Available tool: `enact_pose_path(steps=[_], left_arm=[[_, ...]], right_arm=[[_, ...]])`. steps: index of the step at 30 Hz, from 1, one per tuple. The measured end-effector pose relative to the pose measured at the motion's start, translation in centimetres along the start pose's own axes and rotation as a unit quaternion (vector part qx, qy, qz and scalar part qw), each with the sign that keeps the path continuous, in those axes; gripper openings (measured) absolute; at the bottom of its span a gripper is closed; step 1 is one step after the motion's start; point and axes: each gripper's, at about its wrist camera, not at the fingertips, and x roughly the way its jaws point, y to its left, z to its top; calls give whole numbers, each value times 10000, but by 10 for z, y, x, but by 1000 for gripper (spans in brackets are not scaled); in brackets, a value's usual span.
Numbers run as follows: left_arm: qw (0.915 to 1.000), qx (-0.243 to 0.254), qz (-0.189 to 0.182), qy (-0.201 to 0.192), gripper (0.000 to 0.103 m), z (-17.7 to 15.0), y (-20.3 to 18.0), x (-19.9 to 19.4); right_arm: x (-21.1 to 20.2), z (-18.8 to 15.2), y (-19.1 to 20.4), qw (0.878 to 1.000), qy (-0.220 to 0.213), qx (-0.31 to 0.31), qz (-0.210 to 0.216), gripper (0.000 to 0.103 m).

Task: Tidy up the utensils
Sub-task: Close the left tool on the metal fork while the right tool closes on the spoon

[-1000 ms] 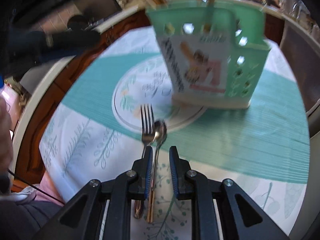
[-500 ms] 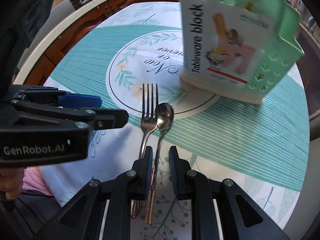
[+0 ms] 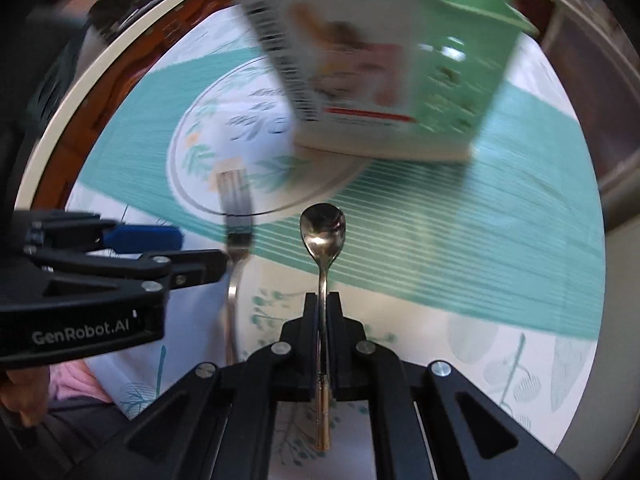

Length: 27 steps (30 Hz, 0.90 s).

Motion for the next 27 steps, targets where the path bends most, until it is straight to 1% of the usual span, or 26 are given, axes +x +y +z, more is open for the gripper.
enact_pose_path(steps=[3,6,8,10,13,17,18,19,21,23,26,27], left_arm=[[9994,51,264,198,40,5,-13,2],[9990,11,194,396,40,9,-26,6],[9990,-52,199,405,40,10,-34,8],[9989,-125,106,441,40,10,-39,11],[9980,-203,296,518,40,8,-47,18],[9970,-226,647,368,41,7,-68,12],[9966,-147,749,318,37,5,-76,12],[9969,-86,727,296,32,5,-83,11],[9974,199,557,412,8,6,-97,10],[9973,274,494,462,5,6,-102,8],[9980,375,314,392,2,7,-105,3],[9986,379,169,332,2,6,-106,0]], right_arm=[[-4,-5,-12,9998,-12,186,74,4],[-8,-10,-19,9997,-53,222,86,4],[-6,-14,-18,9995,-82,275,131,4],[-6,-15,-19,9992,-114,335,171,4],[-11,-18,-24,9990,-186,363,200,4],[-14,-18,-27,9987,-212,418,196,4],[-15,-19,-27,9987,-215,428,182,4],[-14,-17,-23,9987,-232,429,164,4],[-14,-16,-22,9985,-280,443,132,4],[-14,-16,-23,9984,-284,484,76,4],[-17,-18,-30,9977,-288,586,165,4],[-18,-19,-33,9974,-310,624,191,4]])
